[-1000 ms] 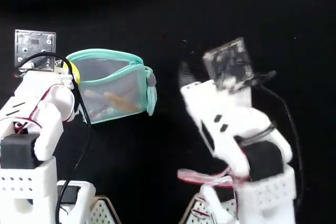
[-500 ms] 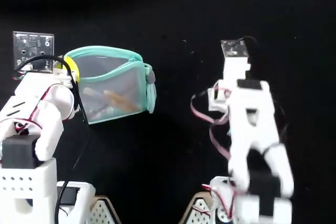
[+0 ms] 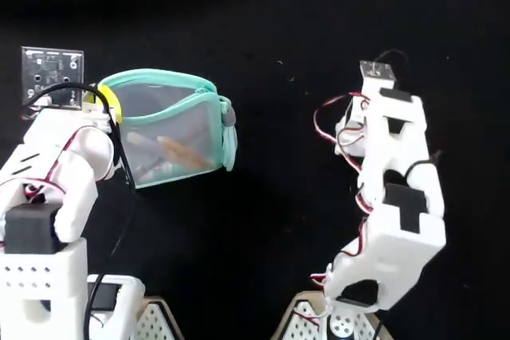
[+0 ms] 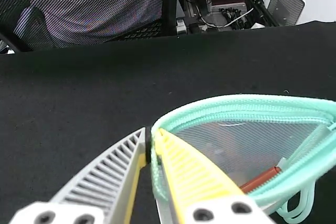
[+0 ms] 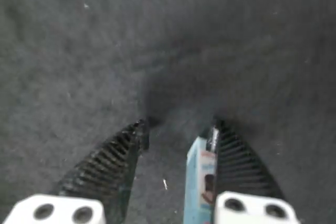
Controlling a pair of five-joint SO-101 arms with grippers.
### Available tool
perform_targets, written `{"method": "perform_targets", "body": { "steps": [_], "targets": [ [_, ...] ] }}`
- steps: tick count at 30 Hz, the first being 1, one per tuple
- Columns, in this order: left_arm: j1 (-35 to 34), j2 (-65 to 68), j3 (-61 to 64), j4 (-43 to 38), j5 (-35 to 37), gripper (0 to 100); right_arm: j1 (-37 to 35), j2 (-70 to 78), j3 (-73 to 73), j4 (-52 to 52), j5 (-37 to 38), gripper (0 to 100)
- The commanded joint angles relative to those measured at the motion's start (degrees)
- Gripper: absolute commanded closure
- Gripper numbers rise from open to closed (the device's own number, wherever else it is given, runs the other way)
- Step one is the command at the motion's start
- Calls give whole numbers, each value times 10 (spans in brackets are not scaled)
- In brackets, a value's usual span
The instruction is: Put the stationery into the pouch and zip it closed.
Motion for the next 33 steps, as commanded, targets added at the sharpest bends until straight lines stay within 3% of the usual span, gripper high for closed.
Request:
{"method": "perform_targets", "body": {
  "steps": [1,4,12,23,27,33],
  "targets": [
    [4,16,109,9,-7,970,1,15,-7,11,-6,925],
    [5,16,109,7,-6,970,1,14,-4,11,-6,988],
    [5,17,109,7,-4,970,-18,0,-3,14,-34,986],
    [5,17,108,9,-4,970,-62,-233,185,-94,-34,985],
    [4,17,107,10,-4,970,-58,-277,200,-51,-26,980],
    [4,17,106,10,-4,970,-58,-274,175,22,-5,787]
  ]
}}
